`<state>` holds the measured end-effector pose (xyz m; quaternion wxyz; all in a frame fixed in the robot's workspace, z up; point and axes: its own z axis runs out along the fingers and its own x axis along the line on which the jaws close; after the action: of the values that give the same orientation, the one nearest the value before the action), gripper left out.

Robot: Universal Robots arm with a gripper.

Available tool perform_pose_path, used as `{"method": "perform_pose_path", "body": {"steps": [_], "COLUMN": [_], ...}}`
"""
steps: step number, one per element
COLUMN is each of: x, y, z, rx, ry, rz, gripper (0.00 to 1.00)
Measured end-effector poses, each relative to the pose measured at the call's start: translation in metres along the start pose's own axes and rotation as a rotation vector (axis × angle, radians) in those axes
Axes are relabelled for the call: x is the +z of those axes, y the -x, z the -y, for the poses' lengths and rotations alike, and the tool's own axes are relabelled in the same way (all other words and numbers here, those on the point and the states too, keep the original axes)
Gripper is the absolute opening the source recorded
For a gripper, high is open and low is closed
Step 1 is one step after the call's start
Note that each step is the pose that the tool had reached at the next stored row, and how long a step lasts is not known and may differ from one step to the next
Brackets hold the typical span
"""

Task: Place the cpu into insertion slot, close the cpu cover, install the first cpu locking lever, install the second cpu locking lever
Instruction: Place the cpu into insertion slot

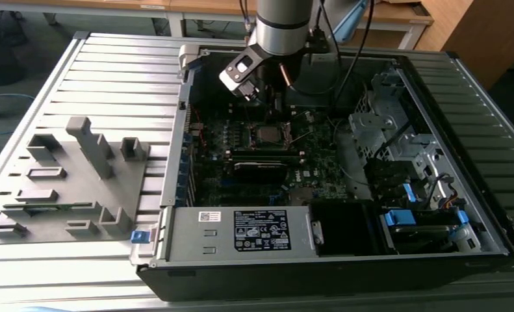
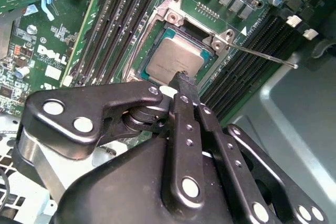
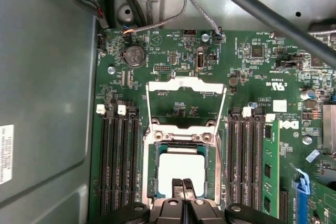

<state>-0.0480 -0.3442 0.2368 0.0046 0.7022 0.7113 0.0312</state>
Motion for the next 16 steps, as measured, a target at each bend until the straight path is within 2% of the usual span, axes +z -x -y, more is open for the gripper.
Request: {"method": "perform_pose_path", "body": {"steps": [4,11,16], "x": [0.006,0.0063,0.0063], "y": [0.0002,0.0006,0.0036], "z": [0.0005,-0.0011,-0.0011], "rx": [0.0,0.0,0.0], "ry": [0.0006,0.0007,0.0006], "rz": [0.001,0.0008,0.0009], "gripper": [0.11,0.11,0.11]}}
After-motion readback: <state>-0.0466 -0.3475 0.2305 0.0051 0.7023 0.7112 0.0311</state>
